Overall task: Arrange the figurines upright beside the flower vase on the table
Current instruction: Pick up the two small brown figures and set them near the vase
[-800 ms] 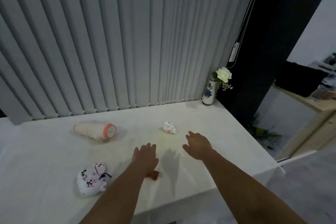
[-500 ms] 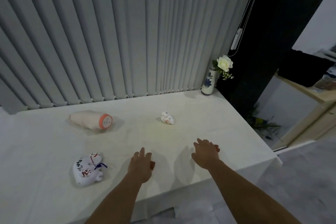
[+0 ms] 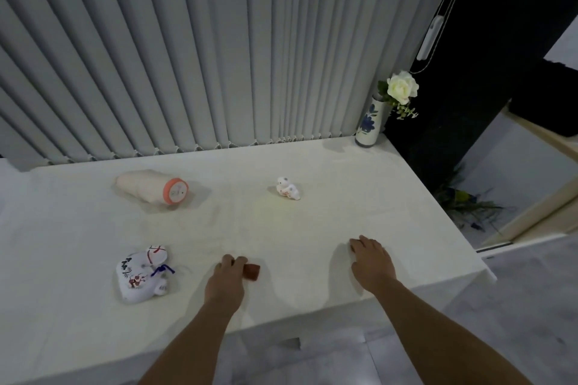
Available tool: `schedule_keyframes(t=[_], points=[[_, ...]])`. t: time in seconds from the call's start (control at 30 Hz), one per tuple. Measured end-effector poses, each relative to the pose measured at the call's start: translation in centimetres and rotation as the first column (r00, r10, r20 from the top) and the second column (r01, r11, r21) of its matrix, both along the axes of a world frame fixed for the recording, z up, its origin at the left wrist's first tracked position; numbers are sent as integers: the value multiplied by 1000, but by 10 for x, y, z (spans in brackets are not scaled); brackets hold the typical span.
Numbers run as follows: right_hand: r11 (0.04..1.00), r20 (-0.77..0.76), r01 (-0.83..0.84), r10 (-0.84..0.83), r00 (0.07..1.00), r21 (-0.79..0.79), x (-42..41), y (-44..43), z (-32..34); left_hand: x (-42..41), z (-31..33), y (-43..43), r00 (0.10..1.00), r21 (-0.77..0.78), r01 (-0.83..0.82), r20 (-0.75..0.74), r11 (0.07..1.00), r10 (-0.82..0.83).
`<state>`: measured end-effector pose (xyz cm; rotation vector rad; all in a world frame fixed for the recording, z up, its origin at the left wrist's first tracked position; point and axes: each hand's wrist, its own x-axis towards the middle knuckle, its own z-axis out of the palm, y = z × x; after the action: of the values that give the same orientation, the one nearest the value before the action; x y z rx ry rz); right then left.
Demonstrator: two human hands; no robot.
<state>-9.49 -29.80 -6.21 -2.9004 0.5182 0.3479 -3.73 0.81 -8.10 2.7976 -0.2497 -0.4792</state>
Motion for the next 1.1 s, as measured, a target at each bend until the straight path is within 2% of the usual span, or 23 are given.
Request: schedule_keyframes(t=[0.13,0.37,0.63,0.8,0.93,1.1], points=[[1000,64,2,-2,998,8,3,-10,-4,3,-4,0,1000,6,-23,7,1000,23],[998,65,-17,22,998,-67,7,-27,-10,6,-8,-2,999,-4,-42,24,999,42],[998,80,55,-58,995,34,9,-28,-11,6,-8,-1,1000,16,5,-9,1000,-5],[975,65,154,-166,984,163,5,-22,-11,10,-5,0,1000,-65,8,-2,998,-8],[960,63,194,-210,976,204,3,-14,-9,14,-1,2,1000,-121,20,24,992,-18],[975,43,186,-192,980,124,1,0,-7,19,4,4,998,-160,66,34,985,-62]])
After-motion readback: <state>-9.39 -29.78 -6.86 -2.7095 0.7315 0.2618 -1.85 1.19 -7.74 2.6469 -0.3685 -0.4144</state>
